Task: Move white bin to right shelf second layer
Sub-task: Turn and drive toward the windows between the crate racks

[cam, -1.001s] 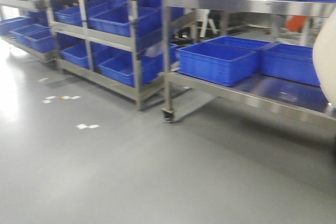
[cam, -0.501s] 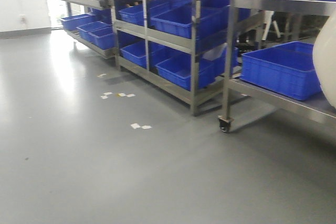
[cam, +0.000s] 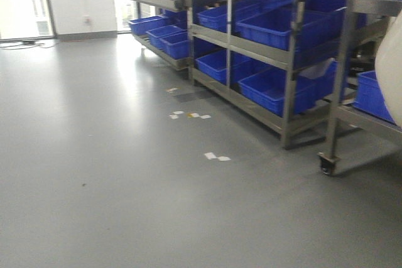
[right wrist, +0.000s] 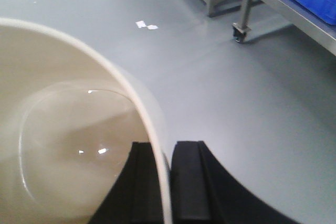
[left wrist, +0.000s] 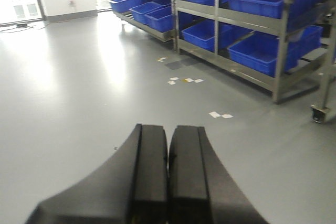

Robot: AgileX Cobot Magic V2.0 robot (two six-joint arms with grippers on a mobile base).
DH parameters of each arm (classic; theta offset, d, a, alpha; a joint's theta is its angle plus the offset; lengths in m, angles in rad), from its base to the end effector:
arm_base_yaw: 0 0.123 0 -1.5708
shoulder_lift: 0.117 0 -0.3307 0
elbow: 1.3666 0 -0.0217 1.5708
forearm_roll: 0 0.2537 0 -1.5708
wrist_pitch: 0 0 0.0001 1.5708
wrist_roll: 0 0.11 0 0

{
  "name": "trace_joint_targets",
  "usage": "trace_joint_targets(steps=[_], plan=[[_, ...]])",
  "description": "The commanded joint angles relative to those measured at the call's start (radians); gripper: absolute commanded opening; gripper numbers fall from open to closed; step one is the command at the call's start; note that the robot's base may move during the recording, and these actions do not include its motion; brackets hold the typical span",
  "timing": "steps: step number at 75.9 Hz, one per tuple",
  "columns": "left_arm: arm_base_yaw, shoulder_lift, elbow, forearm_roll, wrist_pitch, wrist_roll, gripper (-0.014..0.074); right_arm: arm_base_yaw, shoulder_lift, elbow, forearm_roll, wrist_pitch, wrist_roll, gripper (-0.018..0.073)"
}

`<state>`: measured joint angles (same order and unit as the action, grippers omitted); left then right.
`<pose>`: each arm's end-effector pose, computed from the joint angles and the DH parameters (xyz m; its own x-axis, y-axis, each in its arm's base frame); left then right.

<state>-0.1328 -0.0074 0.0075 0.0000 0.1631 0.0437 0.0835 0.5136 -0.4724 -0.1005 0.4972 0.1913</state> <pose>0.0315 -0.0042 0.1944 -0.0694 0.0533 -0.9962 0.1356 0.9898 0.0436 0.0844 0.0018 0.3035 -0.4345 0.0666 -0.8982 0.0043 0.9974 0.0719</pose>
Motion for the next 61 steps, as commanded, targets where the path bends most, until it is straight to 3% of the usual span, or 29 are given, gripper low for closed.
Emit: trace_joint_targets(steps=[1, 61], plan=[[-0.003, -0.014, 0.037, 0.000, -0.086, -0.005, 0.0085, -0.005, 0.001, -0.032, -0.005, -0.089, -0.008, 0.0027], [-0.003, -0.014, 0.037, 0.000, -0.086, -0.005, 0.0085, -0.005, 0.001, -0.032, -0.005, -0.089, -0.008, 0.0027]])
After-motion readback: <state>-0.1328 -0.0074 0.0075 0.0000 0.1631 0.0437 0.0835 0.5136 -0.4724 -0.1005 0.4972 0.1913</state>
